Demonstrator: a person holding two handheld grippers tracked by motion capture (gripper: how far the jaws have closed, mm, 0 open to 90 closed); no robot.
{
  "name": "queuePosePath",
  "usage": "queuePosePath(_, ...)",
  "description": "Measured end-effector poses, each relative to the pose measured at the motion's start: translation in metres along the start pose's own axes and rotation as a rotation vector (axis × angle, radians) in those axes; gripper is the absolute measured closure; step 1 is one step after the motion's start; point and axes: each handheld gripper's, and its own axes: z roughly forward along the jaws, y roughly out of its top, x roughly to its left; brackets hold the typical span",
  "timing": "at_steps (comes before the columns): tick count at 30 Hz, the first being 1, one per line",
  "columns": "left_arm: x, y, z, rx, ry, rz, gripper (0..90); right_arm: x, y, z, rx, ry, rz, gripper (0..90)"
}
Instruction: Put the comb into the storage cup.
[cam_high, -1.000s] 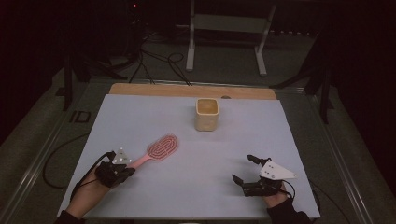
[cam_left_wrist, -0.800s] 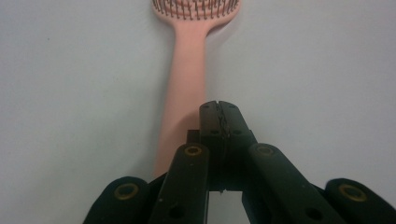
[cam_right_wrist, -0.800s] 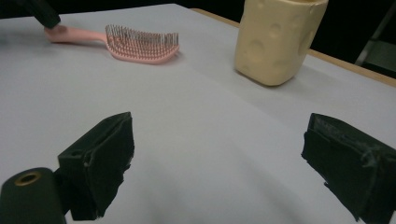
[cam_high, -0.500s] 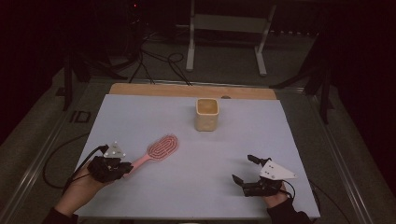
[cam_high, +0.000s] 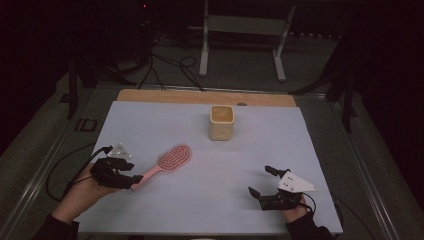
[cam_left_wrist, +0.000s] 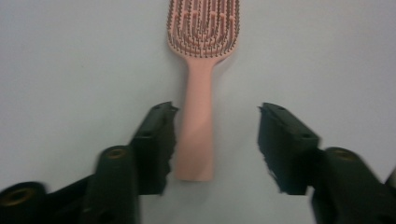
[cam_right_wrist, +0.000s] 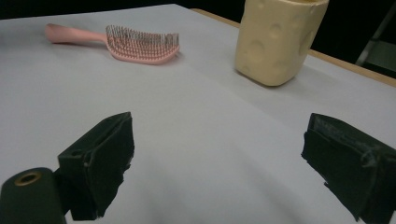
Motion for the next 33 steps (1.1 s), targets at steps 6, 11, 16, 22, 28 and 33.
queuePosePath(6,0.003,0.005,-0.001,-0.007,-0.046,0.006,21.3,0.000,0.000,0.000,0.000,0.000,0.000,8.7)
queuePosePath(11,0.005,0.012,0.002,0.024,-0.042,0.025,14.7,0.000,0.000,0.000,-0.004,0.003,-0.005,8.7)
queuePosePath(16,0.005,0.018,0.007,0.036,-0.071,0.036,12.4,0.000,0.000,0.001,-0.002,0.004,0.000,8.7)
queuePosePath(22,0.005,0.026,0.017,0.071,-0.076,0.050,8.9,0.000,0.000,0.001,-0.002,0.008,0.005,8.7)
queuePosePath(28,0.004,0.033,0.027,0.105,-0.046,0.070,0.2,0.000,0.000,0.001,-0.001,0.009,-0.001,8.7)
queuePosePath(33,0.005,0.038,0.036,0.118,-0.035,0.071,0.0,0.000,0.000,0.001,-0.002,0.010,0.000,8.7)
